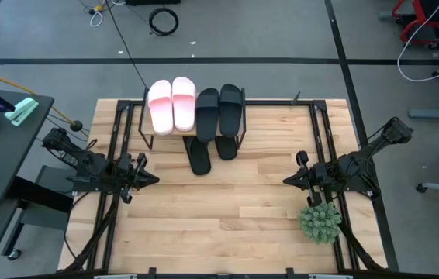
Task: Pick and place slides into the shelf
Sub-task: Return to Home Position
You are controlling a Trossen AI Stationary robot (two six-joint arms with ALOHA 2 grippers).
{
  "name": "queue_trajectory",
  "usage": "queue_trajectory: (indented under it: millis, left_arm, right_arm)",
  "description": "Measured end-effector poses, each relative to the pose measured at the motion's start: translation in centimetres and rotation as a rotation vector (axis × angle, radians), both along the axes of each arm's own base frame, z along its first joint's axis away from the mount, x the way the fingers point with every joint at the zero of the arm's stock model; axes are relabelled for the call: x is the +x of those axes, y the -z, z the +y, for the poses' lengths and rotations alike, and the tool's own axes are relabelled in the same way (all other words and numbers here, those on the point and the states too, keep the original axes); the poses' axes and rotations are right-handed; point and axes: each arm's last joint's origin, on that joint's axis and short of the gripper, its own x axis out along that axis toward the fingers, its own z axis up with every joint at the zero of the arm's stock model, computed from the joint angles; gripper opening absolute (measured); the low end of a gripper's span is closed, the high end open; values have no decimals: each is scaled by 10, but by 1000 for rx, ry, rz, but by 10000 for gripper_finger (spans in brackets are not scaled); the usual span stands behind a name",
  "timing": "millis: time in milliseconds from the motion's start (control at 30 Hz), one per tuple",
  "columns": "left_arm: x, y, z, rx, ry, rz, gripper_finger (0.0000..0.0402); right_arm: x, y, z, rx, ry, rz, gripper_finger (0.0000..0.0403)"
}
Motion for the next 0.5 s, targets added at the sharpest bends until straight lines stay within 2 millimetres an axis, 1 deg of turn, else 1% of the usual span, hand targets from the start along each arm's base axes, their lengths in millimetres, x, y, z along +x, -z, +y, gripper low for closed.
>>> queue_trajectory:
  millis: [333,500]
  left_arm:
    - [0,0,0,0,0,0,36]
    - [0,0,0,0,0,0,32]
  right_arm:
    - [-10,-5,-7,41,20,-58,7]
    - [-16,-8,-11,42,29,-94,7]
